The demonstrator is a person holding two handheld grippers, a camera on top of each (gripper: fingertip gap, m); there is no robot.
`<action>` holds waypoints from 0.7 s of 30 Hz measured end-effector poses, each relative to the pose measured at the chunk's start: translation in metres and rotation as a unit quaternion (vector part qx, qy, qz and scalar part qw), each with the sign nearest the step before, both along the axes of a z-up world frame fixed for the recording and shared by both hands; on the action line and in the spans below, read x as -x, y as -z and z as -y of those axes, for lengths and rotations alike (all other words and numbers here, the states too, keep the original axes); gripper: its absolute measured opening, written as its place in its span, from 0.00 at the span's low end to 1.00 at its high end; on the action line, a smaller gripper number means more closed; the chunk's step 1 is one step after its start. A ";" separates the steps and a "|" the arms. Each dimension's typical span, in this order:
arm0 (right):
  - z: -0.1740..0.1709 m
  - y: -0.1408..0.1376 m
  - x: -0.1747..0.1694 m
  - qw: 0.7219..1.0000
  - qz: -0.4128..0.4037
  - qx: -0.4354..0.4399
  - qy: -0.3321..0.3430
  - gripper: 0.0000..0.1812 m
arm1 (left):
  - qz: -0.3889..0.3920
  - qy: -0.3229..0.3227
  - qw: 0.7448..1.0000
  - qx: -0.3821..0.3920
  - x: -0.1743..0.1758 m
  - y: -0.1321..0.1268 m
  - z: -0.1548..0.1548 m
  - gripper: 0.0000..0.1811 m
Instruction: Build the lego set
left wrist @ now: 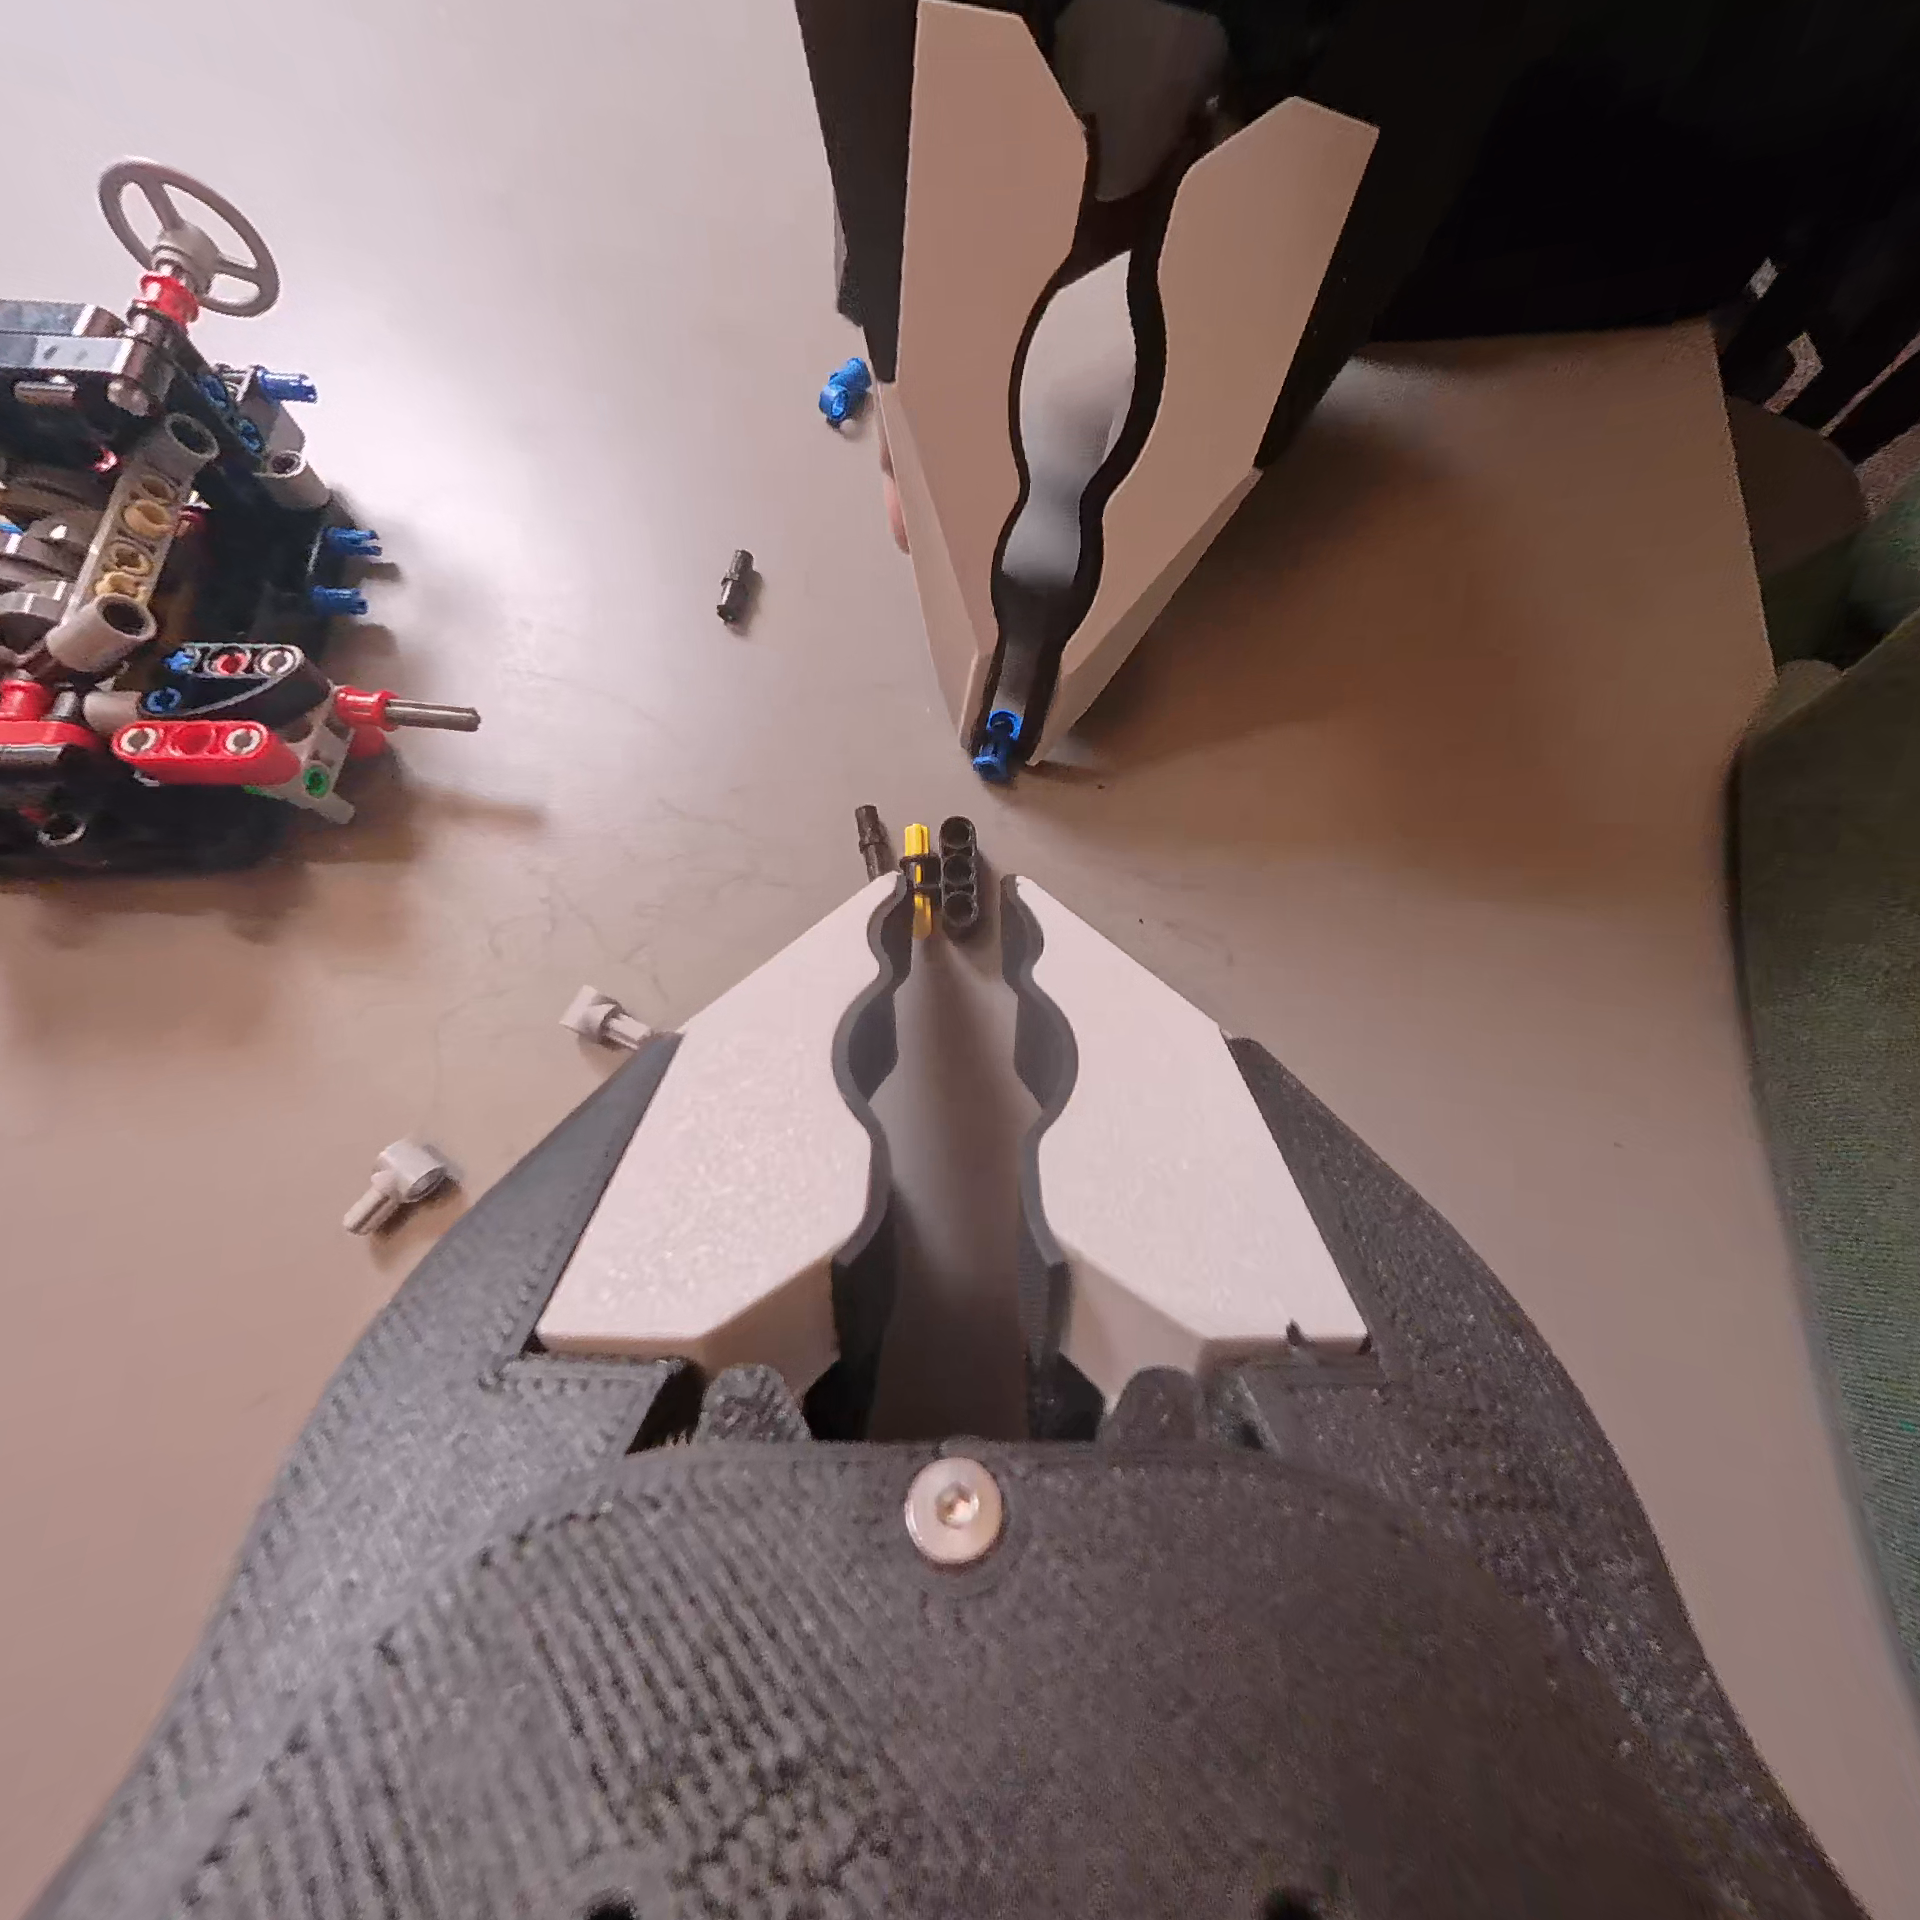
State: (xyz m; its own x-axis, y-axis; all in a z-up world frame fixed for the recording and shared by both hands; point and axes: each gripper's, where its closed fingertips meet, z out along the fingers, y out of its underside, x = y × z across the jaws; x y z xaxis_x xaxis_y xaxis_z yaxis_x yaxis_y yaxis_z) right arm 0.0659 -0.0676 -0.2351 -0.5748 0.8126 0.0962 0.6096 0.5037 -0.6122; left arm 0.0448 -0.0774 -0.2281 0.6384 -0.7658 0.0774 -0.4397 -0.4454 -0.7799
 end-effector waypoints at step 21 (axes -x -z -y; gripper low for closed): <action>0.005 -0.022 0.007 0.991 -0.095 0.096 0.005 0.03 | -0.048 0.003 0.998 -0.040 0.003 0.004 -0.002 0.07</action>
